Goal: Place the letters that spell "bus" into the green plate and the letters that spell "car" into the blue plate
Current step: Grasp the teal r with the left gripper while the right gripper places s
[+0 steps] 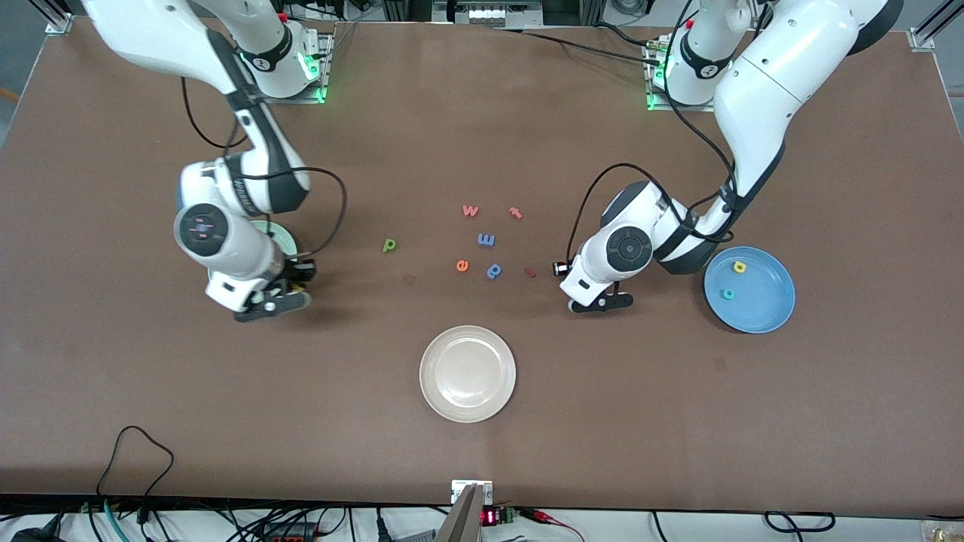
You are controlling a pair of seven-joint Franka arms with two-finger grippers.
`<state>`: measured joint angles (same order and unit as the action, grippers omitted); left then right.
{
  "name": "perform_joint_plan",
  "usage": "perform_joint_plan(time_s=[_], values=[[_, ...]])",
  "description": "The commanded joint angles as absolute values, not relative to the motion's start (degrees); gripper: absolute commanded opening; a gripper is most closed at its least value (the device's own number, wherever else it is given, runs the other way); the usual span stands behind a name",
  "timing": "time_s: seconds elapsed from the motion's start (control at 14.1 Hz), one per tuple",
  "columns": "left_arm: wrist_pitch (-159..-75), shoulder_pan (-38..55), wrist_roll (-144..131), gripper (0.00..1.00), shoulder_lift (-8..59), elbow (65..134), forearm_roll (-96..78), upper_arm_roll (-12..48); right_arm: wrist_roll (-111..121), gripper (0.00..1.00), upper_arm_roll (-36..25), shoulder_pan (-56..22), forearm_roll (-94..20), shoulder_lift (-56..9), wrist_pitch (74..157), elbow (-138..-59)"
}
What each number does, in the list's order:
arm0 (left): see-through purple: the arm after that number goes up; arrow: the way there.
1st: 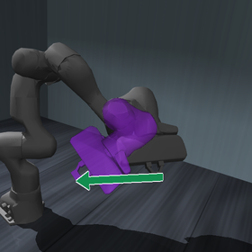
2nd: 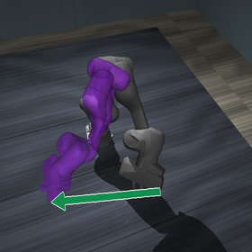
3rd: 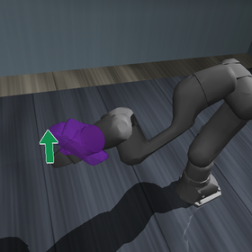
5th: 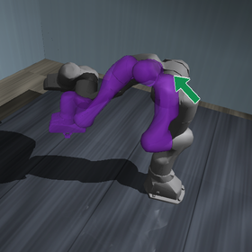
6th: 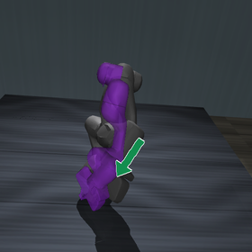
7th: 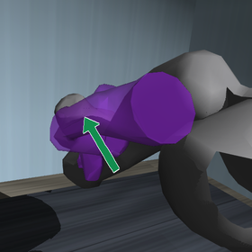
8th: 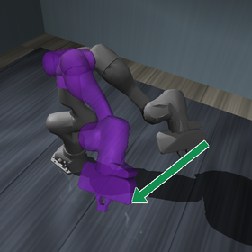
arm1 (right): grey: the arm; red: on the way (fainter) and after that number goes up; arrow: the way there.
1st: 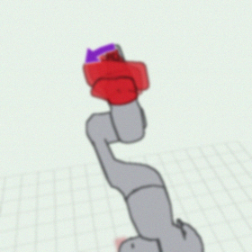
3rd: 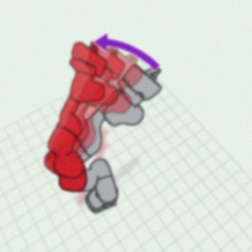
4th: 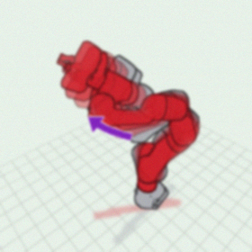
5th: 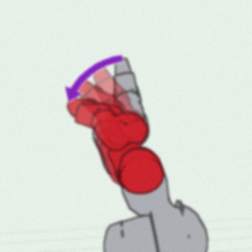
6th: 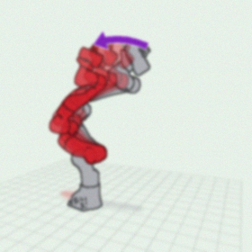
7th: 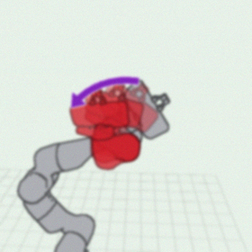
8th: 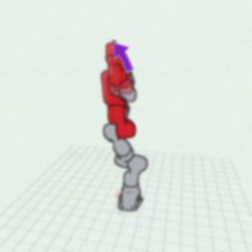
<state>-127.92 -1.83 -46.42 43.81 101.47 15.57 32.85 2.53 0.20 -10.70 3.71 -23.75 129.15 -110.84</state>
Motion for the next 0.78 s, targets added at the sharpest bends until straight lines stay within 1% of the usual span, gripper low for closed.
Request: perform_joint_plan(time_s=[0.0, 0.14, 0.21, 0.28, 0.35, 0.42, 0.5, 0.57, 0.64, 0.71], values=[[-128.3, -0.9, -50.5, 0.48, 44.1, 101.4, 16.7, 32.3, 5.1, 0.00, 1.3, -5.8, 4.7, -21.8, 130.0, -116.6], [-128.4, -0.3, -50.9, 0.41, 44.2, 101.4, 16.7, 32.2, 5.4, 0.00, 1.3, -3.7, 5.1, -21.9, 130.3, -118.7], [-128.4, -0.3, -50.9, 0.38, 44.2, 101.4, 17.8, 31.8, 5.8, 0.02, 1.3, -2.6, 5.8, -22.1, 130.3, -119.3], [-128.3, -0.4, -50.9, 0.36, 44.2, 101.5, 19.0, 31.8, 6.0, 0.07, 1.3, -1.3, 6.1, -22.4, 130.3, -119.6], [-128.3, -0.4, -50.9, 0.31, 44.1, 101.5, 19.1, 31.7, 6.4, 0.17, 1.3, -0.9, 6.1, -22.7, 130.3, -119.6], [-128.2, -0.3, -51.0, 0.27, 44.1, 101.5, 19.1, 31.8, 6.5, 0.35, 1.3, -0.9, 6.0, -22.7, 130.3, -119.6], [-128.1, -0.4, -50.9, 0.23, 44.1, 101.5, 19.1, 31.7, 6.5, 0.68, 1.3, -0.8, 6.0, -22.5, 130.2, -119.6], [-127.7, -0.5, -50.8, 0.20, 43.9, 101.5, 19.2, 31.7, 6.5, 0.85, 1.3, -0.6, 6.0, -22.1, 130.1, -119.5], [-127.5, -1.0, -50.3, 0.20, 43.8, 101.5, 19.2, 31.8, 6.6, 1.00, 1.3, -0.5, 6.0, -21.0, 129.8, -119.3], [-127.1, -1.2, -50.3, 0.20, 43.7, 101.4, 19.2, 31.8, 6.8, 1.00, 1.3, -0.5, 6.0, -19.4, 129.8, -119.0]])
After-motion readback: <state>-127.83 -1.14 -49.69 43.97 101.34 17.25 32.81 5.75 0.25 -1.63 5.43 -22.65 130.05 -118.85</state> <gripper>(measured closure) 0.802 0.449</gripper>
